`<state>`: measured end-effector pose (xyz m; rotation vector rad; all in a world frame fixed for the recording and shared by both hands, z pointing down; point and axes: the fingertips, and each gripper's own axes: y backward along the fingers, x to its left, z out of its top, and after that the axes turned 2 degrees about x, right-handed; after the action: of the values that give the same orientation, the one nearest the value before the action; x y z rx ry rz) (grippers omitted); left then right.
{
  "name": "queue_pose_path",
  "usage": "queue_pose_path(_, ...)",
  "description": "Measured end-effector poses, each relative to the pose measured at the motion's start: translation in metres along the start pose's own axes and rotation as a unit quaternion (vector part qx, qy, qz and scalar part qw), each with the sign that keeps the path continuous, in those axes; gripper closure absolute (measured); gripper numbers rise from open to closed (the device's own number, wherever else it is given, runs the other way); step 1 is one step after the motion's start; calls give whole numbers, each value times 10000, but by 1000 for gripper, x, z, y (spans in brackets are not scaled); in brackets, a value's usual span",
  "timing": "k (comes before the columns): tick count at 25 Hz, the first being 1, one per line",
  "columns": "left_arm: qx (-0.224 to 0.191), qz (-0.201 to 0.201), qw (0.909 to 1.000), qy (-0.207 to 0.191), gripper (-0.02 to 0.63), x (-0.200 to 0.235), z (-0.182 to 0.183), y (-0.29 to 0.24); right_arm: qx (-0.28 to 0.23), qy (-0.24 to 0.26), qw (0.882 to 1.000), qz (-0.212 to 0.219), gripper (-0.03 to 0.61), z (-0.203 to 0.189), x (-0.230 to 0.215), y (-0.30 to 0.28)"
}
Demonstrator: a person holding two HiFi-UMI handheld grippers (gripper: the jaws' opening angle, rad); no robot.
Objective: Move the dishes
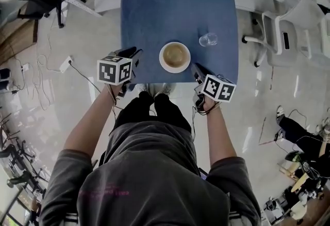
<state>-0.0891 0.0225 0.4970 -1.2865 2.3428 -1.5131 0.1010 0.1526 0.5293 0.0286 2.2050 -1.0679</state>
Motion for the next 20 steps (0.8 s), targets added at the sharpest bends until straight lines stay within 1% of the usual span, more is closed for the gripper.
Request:
queue_pose_path(3, -273, -31, 9993, -234, 513, -5, 9, 23, -125, 215, 9997, 18, 528, 9, 23, 10)
queue_pose_path(7, -565, -113, 9976, -391, 522, 0, 24, 51, -313, 427, 9986, 14, 529, 21, 53, 19)
queue_pose_path(11, -822, -277, 9945, -583, 532, -1, 43, 76, -590, 442, 9972, -83, 531, 33, 79, 30)
queue_pose_path(12, -879, -318, 9935, -646, 535, -2, 48, 81, -662, 436, 9968, -106, 548, 35, 85, 33)
queue_pose_path(13, -934, -363, 9924, -712, 537, -3, 52, 86, -733, 434, 9963, -123, 551, 37, 91, 36)
queue_pose_path(20, -1313, -605, 9839, -1054, 551, -17, 77, 124, -1174, 609, 9912, -107, 551, 49, 134, 56)
